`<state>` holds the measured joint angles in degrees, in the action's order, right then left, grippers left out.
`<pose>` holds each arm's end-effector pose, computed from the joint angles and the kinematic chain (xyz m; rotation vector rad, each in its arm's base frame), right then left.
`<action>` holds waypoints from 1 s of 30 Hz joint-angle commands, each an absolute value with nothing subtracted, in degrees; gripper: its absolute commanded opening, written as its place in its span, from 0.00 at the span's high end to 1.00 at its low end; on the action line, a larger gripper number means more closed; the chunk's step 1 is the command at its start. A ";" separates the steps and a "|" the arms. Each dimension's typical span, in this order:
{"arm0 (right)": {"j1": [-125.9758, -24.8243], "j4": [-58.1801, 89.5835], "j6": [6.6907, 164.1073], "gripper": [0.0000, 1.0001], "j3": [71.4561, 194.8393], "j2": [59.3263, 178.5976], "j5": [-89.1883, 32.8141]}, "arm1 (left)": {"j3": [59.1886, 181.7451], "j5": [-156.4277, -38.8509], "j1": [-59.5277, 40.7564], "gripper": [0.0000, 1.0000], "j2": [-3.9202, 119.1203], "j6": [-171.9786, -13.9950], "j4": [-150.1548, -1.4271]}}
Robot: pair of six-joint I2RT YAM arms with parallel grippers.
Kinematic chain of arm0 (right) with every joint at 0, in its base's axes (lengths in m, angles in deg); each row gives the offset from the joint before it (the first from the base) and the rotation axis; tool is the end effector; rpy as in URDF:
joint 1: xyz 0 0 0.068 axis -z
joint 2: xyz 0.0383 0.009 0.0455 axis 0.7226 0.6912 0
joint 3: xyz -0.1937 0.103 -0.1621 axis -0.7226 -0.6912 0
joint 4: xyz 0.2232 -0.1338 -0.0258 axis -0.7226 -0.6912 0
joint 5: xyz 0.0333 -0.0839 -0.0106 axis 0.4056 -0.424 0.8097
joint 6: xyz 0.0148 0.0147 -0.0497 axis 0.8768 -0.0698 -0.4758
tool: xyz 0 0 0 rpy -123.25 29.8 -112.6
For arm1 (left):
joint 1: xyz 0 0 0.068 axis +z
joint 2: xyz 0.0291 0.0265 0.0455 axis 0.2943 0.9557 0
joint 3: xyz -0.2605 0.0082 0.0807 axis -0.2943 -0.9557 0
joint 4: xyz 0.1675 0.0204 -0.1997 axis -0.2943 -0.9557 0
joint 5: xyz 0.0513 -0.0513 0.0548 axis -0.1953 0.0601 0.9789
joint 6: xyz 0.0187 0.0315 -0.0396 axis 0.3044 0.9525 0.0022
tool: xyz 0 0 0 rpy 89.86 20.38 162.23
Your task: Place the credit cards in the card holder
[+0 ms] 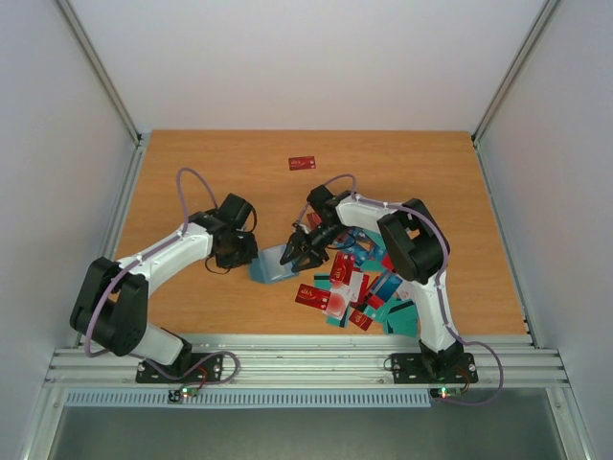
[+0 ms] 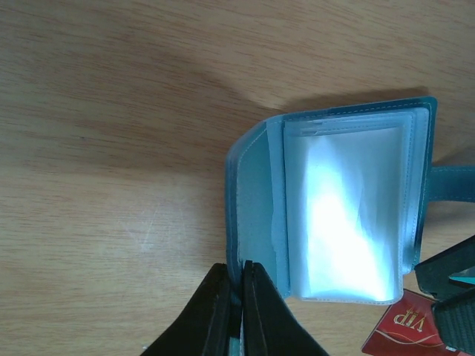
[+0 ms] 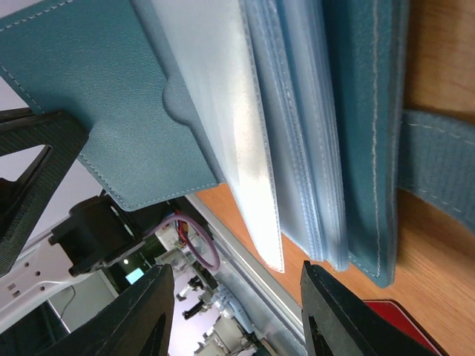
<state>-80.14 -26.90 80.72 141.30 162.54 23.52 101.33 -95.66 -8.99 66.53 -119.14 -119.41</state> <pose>0.3185 0.2507 0.1241 0.7695 -2.4323 -1.4226 0.2378 -0.1209 0.1957 -0.2718 2.9095 -0.3693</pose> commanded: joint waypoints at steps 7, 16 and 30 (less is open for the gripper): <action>-81.07 -28.03 79.50 0.53 143.47 163.77 25.47 | 102.52 -96.98 -9.17 0.92 65.55 -119.75 -118.06; -81.64 -28.17 79.51 0.54 144.30 165.21 25.96 | 102.35 -97.55 -9.18 0.93 65.46 -119.64 -117.84; -83.30 -29.00 79.48 0.56 148.02 165.30 27.96 | 100.33 -101.91 -9.30 0.93 64.69 -119.64 -112.68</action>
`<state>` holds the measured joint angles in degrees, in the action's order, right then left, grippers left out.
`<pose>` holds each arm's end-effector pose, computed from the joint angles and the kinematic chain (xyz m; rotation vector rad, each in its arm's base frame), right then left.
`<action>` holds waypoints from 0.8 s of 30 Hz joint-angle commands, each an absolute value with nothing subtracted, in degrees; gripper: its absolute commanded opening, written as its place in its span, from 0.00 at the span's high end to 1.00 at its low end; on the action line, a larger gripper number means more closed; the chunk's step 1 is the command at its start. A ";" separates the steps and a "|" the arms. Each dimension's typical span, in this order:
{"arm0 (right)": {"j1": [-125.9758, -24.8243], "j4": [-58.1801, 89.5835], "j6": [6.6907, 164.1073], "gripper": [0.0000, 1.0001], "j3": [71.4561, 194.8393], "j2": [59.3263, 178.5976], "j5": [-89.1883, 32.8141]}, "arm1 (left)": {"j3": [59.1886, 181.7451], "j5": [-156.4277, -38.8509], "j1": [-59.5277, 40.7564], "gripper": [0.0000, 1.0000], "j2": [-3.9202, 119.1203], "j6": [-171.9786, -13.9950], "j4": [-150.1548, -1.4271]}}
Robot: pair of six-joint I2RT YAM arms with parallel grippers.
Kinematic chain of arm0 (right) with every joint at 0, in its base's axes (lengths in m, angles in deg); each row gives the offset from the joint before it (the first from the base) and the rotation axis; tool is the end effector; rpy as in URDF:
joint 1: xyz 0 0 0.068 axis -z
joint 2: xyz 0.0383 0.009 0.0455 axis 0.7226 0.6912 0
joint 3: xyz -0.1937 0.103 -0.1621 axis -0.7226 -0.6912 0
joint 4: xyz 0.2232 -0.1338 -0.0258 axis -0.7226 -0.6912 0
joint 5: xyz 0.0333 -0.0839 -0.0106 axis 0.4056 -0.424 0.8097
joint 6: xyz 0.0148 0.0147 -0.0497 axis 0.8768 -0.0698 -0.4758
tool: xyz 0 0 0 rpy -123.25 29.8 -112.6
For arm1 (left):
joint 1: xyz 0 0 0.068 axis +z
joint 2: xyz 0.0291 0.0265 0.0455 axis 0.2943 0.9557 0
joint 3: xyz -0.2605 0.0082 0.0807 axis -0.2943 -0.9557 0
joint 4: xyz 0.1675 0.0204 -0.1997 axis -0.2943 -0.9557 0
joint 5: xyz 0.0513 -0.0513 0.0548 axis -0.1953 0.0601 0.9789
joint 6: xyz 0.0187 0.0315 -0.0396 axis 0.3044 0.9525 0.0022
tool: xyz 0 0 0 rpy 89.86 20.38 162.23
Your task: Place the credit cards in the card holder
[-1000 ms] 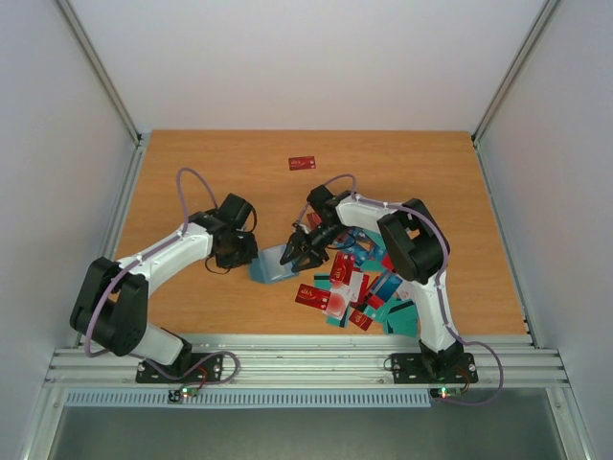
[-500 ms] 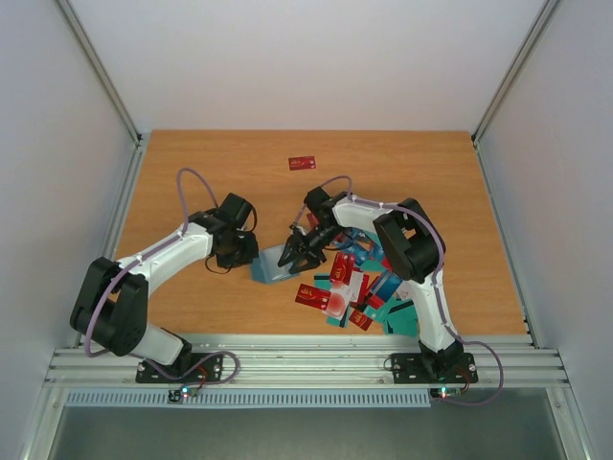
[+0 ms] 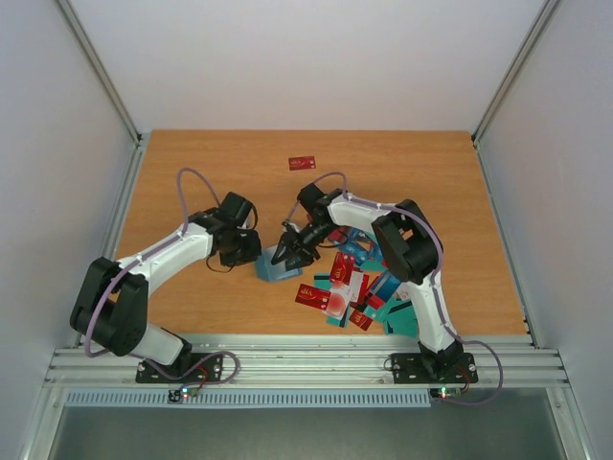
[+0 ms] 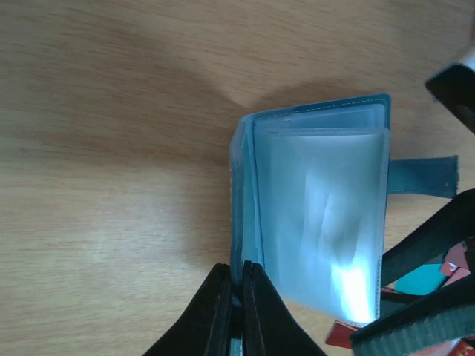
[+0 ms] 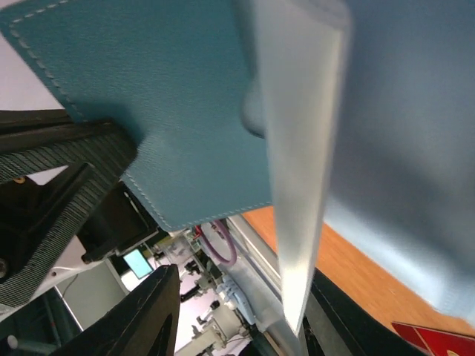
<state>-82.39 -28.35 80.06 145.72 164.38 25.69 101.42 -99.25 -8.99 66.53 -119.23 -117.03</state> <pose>0.3190 0.2715 0.1308 0.8367 -2.3729 -1.4665 0.2409 -0.1248 0.1978 -0.2530 2.8923 -0.4786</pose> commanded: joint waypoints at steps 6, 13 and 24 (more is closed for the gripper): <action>-83.68 -24.06 83.65 0.58 149.36 167.25 31.33 | 96.93 -104.96 -9.25 0.93 64.48 -118.82 -108.70; -85.01 -23.85 84.62 0.58 153.03 170.10 32.55 | 93.37 -108.86 -9.17 0.93 64.98 -118.45 -103.82; -85.03 -22.11 86.82 0.57 157.67 175.65 34.09 | 91.62 -111.08 -8.51 0.92 66.89 -119.69 -102.43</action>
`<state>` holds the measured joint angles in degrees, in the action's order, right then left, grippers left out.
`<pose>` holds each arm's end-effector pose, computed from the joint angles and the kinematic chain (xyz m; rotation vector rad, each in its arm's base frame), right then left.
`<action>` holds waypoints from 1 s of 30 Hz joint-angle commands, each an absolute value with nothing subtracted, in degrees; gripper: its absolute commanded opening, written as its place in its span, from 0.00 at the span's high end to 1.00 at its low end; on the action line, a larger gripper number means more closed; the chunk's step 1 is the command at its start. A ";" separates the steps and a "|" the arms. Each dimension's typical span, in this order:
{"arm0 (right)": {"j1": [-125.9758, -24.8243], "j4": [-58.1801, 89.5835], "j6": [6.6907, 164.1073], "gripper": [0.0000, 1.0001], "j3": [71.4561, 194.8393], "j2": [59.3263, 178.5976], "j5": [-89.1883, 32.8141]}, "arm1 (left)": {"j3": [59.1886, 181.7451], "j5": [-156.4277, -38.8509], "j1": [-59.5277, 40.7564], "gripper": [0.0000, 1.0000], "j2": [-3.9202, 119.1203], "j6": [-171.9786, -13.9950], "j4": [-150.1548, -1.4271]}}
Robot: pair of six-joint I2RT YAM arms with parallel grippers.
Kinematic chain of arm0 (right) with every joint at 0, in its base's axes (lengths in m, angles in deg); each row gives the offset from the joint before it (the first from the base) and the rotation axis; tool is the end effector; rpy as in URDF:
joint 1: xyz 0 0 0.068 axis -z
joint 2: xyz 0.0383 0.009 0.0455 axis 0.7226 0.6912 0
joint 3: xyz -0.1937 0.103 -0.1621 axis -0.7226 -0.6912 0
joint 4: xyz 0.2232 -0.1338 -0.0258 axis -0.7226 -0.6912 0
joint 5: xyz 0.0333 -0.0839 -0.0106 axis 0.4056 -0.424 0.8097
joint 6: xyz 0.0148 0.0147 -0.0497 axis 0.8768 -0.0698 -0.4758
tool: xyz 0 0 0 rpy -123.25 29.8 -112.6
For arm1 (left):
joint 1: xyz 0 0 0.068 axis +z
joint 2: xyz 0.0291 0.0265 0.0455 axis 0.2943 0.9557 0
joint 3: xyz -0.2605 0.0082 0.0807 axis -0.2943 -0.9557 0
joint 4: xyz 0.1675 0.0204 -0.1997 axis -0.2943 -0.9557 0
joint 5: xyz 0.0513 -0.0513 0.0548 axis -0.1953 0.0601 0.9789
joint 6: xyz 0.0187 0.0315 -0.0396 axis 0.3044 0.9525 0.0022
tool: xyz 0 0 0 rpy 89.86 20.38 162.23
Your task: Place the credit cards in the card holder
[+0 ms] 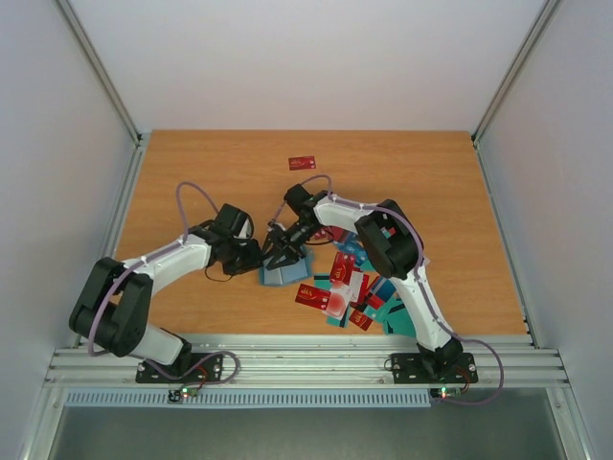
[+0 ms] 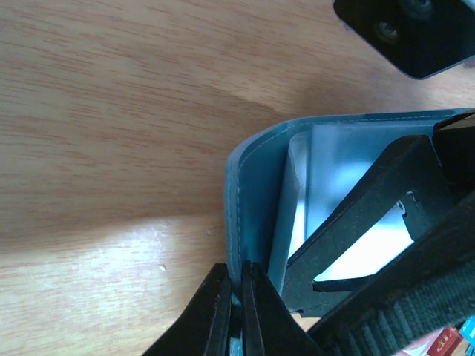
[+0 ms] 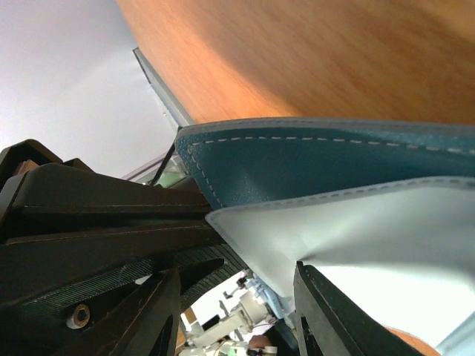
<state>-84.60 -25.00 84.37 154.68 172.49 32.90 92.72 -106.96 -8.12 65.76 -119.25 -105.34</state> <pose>0.3351 0.3072 0.1149 0.8204 -2.2387 -1.5956 0.2316 -0.1211 0.1687 -0.2238 2.8658 -0.6898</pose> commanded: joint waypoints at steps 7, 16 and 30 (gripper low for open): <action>-85.03 -25.18 86.85 0.56 163.67 180.61 33.82 | 90.65 -110.82 -7.33 0.91 66.41 -119.23 -101.47; -84.94 -28.55 85.87 0.56 167.07 183.81 31.35 | 91.50 -113.09 -3.28 0.88 68.09 -119.50 -100.51; -84.91 -30.73 85.33 0.56 168.25 183.87 27.77 | 96.70 -111.79 -3.19 0.54 59.07 -114.25 -111.18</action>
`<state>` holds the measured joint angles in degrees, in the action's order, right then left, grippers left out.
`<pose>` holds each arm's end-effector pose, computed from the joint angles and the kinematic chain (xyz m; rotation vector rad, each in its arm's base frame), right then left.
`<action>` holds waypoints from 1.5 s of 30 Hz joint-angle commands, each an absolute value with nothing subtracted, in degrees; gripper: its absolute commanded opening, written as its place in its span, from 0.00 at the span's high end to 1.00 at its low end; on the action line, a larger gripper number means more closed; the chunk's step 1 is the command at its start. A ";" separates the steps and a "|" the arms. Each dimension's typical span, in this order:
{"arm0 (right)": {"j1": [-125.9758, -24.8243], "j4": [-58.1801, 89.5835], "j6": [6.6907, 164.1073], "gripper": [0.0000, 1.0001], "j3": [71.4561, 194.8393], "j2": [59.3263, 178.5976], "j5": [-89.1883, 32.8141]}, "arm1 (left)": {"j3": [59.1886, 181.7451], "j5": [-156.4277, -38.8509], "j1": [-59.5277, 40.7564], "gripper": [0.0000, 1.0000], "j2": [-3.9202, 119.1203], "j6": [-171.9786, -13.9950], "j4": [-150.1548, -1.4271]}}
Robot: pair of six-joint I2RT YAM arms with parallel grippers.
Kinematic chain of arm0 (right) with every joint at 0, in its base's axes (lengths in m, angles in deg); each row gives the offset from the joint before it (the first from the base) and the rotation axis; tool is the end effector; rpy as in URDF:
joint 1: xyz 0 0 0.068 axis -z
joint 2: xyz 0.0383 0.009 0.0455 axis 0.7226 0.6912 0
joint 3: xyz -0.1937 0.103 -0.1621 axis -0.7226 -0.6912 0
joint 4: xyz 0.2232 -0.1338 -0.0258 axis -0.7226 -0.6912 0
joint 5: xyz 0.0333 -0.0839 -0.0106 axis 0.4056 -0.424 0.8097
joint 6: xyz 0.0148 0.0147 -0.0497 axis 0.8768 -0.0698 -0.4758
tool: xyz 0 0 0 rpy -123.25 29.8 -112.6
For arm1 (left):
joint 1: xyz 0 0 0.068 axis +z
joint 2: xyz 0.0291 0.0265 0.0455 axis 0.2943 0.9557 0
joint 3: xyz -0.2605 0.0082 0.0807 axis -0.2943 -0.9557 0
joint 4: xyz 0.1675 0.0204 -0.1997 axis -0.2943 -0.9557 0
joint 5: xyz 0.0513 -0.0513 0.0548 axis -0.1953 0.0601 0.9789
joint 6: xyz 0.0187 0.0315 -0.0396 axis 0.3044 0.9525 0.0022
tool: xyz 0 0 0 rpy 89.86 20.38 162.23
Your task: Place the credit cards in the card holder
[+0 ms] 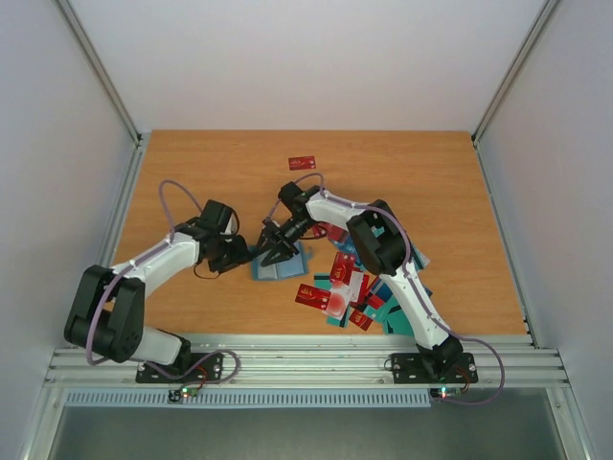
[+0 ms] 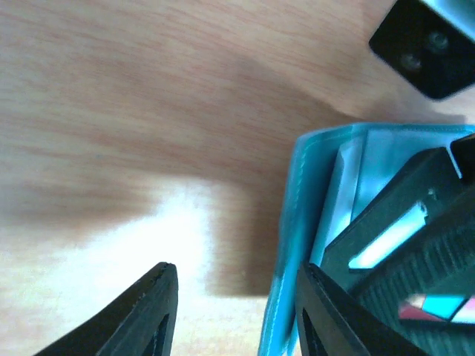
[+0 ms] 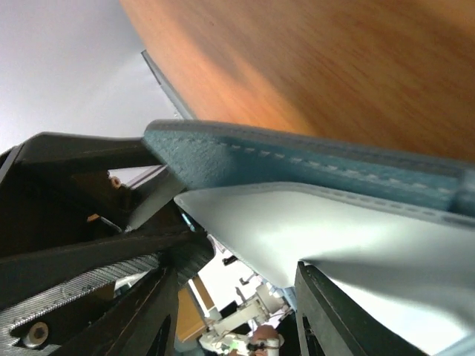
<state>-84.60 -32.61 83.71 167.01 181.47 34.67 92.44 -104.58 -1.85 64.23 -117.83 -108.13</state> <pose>0.3553 0.3237 0.0974 0.7589 -2.1946 -1.5755 0.2371 -0.0914 0.1713 -0.3619 2.8448 -0.5959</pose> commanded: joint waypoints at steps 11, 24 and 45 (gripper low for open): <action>-84.63 -32.49 85.33 0.55 170.89 183.09 28.00 | 89.93 -125.05 -3.85 0.60 57.75 -111.85 -99.02; -82.17 -34.83 84.37 0.55 171.20 176.46 27.44 | 90.21 -127.36 -4.13 0.64 65.65 -113.86 -90.71; -77.10 -43.11 76.38 0.55 165.93 166.20 15.57 | 100.80 -122.51 -8.54 0.69 70.47 -112.19 -100.28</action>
